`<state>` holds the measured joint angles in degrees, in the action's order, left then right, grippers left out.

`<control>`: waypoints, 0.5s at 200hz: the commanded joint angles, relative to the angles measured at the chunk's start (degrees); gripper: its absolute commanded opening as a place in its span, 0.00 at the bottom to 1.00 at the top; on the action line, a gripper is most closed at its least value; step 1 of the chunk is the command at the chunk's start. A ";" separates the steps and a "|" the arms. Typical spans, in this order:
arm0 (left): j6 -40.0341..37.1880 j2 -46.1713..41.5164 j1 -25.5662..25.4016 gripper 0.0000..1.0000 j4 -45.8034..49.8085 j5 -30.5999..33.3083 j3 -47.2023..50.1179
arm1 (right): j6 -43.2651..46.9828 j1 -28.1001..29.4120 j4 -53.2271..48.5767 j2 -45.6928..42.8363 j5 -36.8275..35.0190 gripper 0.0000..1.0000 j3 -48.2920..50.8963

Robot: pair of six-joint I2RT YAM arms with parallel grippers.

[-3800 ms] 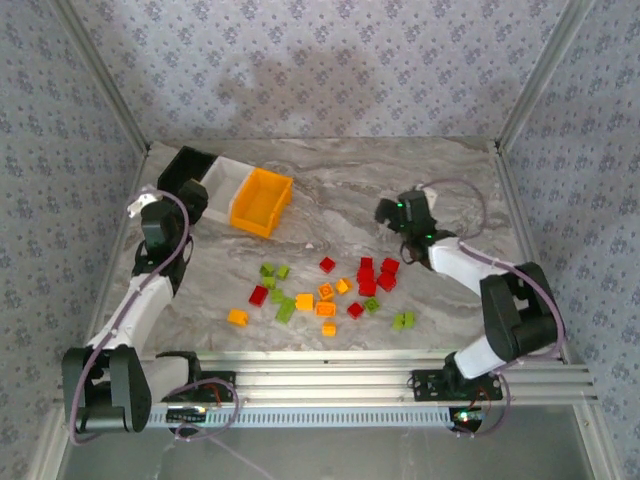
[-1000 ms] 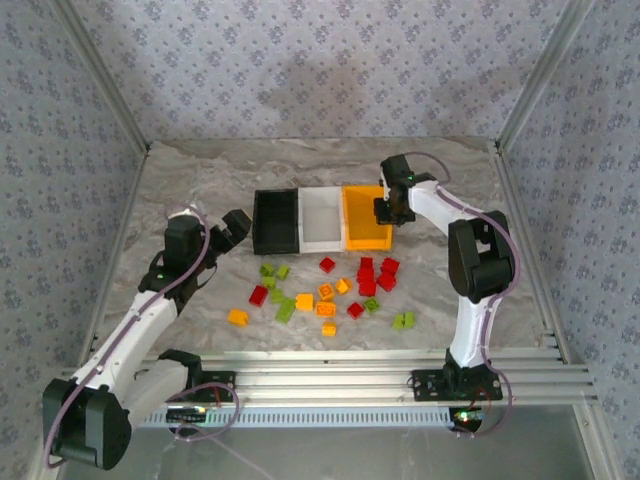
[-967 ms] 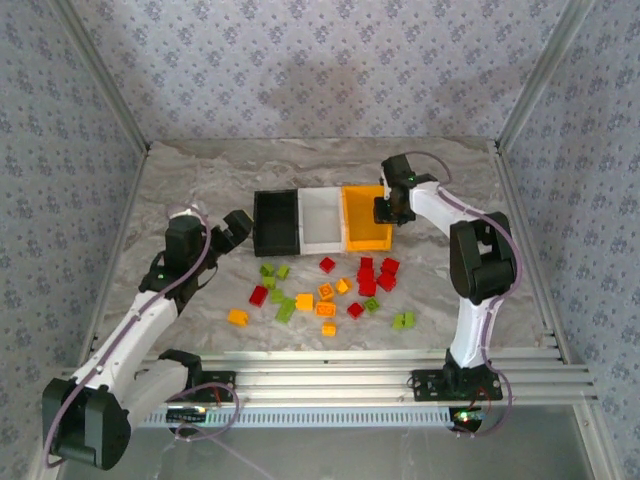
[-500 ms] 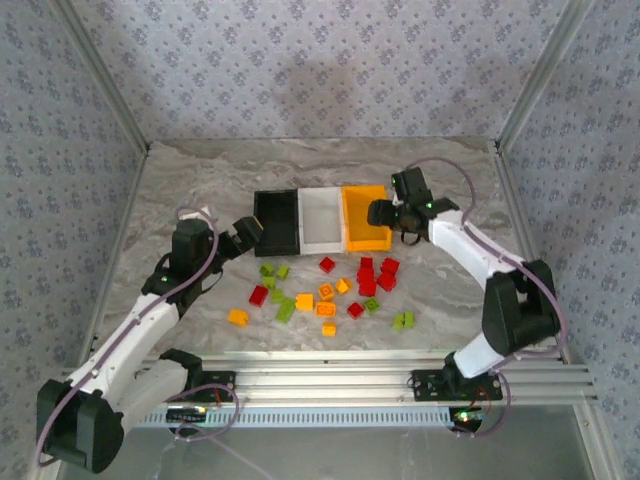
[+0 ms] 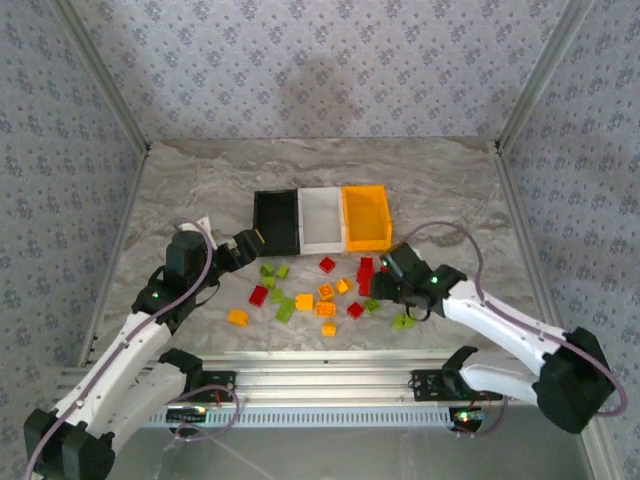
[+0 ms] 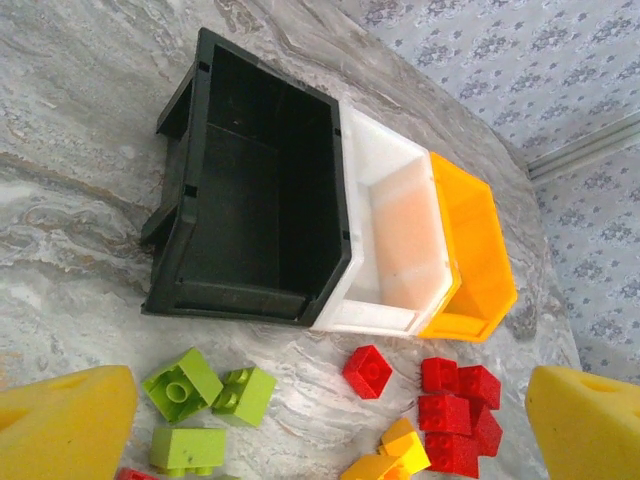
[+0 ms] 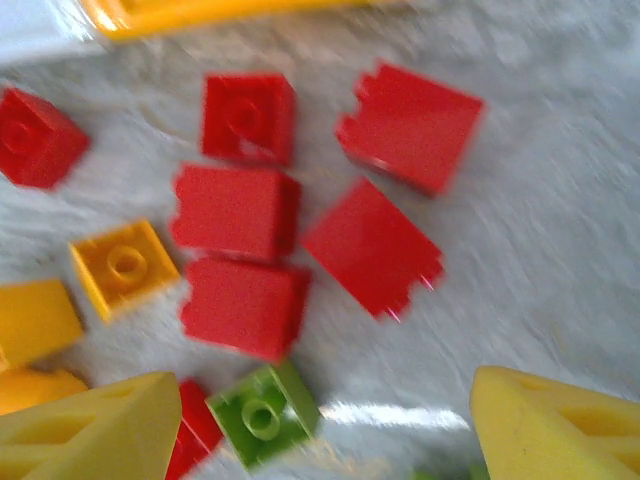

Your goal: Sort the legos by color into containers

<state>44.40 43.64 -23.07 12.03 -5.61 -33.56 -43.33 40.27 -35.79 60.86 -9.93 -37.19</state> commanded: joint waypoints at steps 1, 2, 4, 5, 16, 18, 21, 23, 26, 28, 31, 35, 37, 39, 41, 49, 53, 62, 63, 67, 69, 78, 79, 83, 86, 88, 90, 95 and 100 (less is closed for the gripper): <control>0.26 -0.48 -0.35 1.00 0.65 -0.88 1.86 | -10.57 1.93 -8.12 -3.39 -3.59 0.77 3.96; 0.29 -0.53 -0.33 1.00 0.60 -0.89 1.93 | -10.73 2.05 -8.14 -3.52 -3.51 0.77 4.18; 0.32 -0.43 -0.36 1.00 0.51 -0.92 2.03 | -11.14 2.28 -8.22 -3.72 -3.27 0.77 4.50; 0.37 -0.41 -0.42 1.00 0.43 -0.91 2.11 | -11.37 2.36 -8.23 -3.77 -3.17 0.77 4.63; 0.85 -0.23 -0.48 1.00 0.04 -0.95 2.77 | -13.37 3.33 -8.84 -4.40 -2.30 0.76 5.68; 0.92 -0.22 -0.48 1.00 -0.07 -1.04 2.81 | -13.56 3.50 -8.79 -4.49 -2.11 0.76 5.78; 1.07 -0.15 -0.48 1.00 -0.14 -1.04 2.94 | -13.70 3.84 -8.70 -4.56 -1.91 0.76 5.90; 1.04 -0.14 -0.48 1.00 -0.16 -1.00 3.01 | -13.71 4.13 -8.60 -4.62 -1.86 0.76 5.97; 1.09 -0.09 -0.44 1.00 -0.29 -1.07 3.12 | -13.82 4.65 -8.52 -4.81 -1.85 0.76 6.01; 1.09 -0.05 -0.47 1.00 -0.33 -1.10 3.14 | -13.80 5.06 -8.40 -4.90 -1.98 0.75 5.95; 1.17 -0.01 -0.40 1.00 -0.42 -1.15 3.23 | -13.75 5.67 -8.34 -4.93 -2.24 0.75 5.86; 1.13 0.10 -0.44 1.00 -0.44 -1.25 3.32 | -13.50 6.34 -8.32 -5.09 -2.73 0.75 5.61; 1.17 0.12 -0.47 1.00 -0.46 -1.25 3.32 | -13.37 6.76 -8.33 -5.10 -3.03 0.74 5.48; 1.16 0.11 -0.44 1.00 -0.48 -1.25 3.37 | -13.25 7.13 -8.46 -5.11 -3.39 0.74 5.18; 1.18 0.08 -0.43 1.00 -0.51 -1.27 3.34 | -13.09 7.48 -8.47 -5.20 -3.70 0.74 4.91; 1.18 0.17 -0.47 1.00 -0.60 -1.30 3.46 | -12.24 8.77 -8.45 -5.16 -4.84 0.74 3.82; 1.13 0.22 -0.47 1.00 -0.60 -1.33 3.45 | -11.69 9.28 -8.29 -5.14 -5.44 0.74 3.19; 1.21 0.22 -0.41 1.00 -0.78 -1.25 3.68 | -9.98 10.21 -7.12 -4.95 -5.68 0.74 1.98; 1.21 0.22 -0.40 1.00 -0.82 -1.25 3.72 | -9.78 10.24 -6.98 -4.91 -5.61 0.74 1.92; 1.24 0.20 -0.41 1.00 -0.87 -1.27 3.76 | -9.14 10.29 -6.36 -4.56 -5.35 0.74 1.41; 1.26 0.19 -0.47 1.00 -0.87 -1.30 3.81 | -8.83 10.27 -5.97 -4.36 -5.18 0.74 1.11; 1.38 0.17 -0.48 1.00 -0.91 -1.30 3.94 | -7.54 10.34 -4.60 -3.04 -4.72 0.73 0.13; 1.38 0.19 -0.48 1.00 -0.89 -1.32 3.94 | -7.38 10.35 -4.44 -2.82 -4.64 0.73 0.07; 1.32 0.15 -0.48 1.00 -0.88 -1.30 3.95 | -6.60 10.38 -3.72 -1.89 -4.31 0.73 -0.37; 1.31 0.16 -0.48 1.00 -0.91 -1.26 3.99 | -6.23 10.38 -3.18 -1.22 -4.16 0.73 -0.67; 1.35 0.14 -0.46 1.00 -0.95 -1.29 4.02 | -5.86 10.38 -2.85 -0.62 -4.07 0.73 -0.86; 1.31 0.20 -0.48 1.00 -0.96 -1.26 4.05 | -5.66 10.36 -2.65 -0.05 -4.05 0.73 -1.13; 1.31 0.26 -0.42 1.00 -0.96 -1.27 4.11 | -5.46 10.35 -2.33 1.49 -4.04 0.72 -1.67; 1.32 0.09 -0.48 1.00 -0.95 -1.25 4.12 | -5.31 10.29 -2.01 3.09 -3.57 0.72 -2.26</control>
<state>45.47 43.66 -23.07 11.90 -6.04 -29.58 -51.44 50.30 -40.60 58.81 -12.71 -36.10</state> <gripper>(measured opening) 0.997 0.728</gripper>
